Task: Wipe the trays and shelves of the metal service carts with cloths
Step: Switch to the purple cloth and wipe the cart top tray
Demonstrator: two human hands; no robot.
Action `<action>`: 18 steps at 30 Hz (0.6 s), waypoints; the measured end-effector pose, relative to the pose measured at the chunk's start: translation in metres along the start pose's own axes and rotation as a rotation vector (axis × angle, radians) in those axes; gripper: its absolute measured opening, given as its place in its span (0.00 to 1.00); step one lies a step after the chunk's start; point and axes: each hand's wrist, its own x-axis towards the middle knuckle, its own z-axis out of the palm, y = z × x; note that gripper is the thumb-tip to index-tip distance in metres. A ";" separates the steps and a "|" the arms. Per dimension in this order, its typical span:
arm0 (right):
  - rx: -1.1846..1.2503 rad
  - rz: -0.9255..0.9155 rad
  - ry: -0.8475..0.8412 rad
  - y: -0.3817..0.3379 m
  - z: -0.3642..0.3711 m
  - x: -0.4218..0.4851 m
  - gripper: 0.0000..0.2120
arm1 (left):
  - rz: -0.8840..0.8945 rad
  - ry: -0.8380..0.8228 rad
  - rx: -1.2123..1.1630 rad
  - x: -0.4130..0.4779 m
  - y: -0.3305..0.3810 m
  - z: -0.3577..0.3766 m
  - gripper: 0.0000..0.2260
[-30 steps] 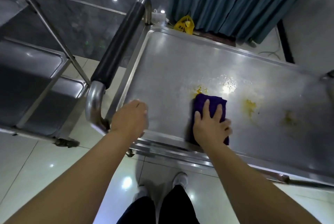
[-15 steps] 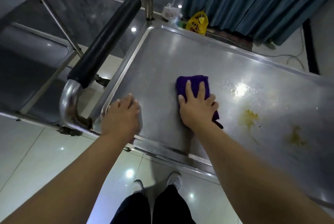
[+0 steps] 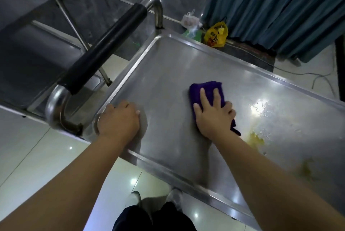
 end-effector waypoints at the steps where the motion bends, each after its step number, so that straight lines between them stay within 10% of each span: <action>1: -0.028 -0.148 -0.011 -0.005 0.006 -0.011 0.26 | -0.010 0.007 -0.010 0.004 0.005 -0.004 0.15; 5: -0.077 -0.469 -0.069 0.017 0.005 -0.023 0.26 | 0.042 0.076 -0.104 0.024 0.027 -0.017 0.12; 12: 0.067 0.262 0.000 0.053 -0.030 0.055 0.27 | 0.135 0.042 -0.183 0.060 0.042 -0.018 0.12; 18: -0.036 -0.223 -0.045 0.025 -0.013 0.034 0.25 | 0.282 0.018 -0.262 0.117 0.065 -0.016 0.21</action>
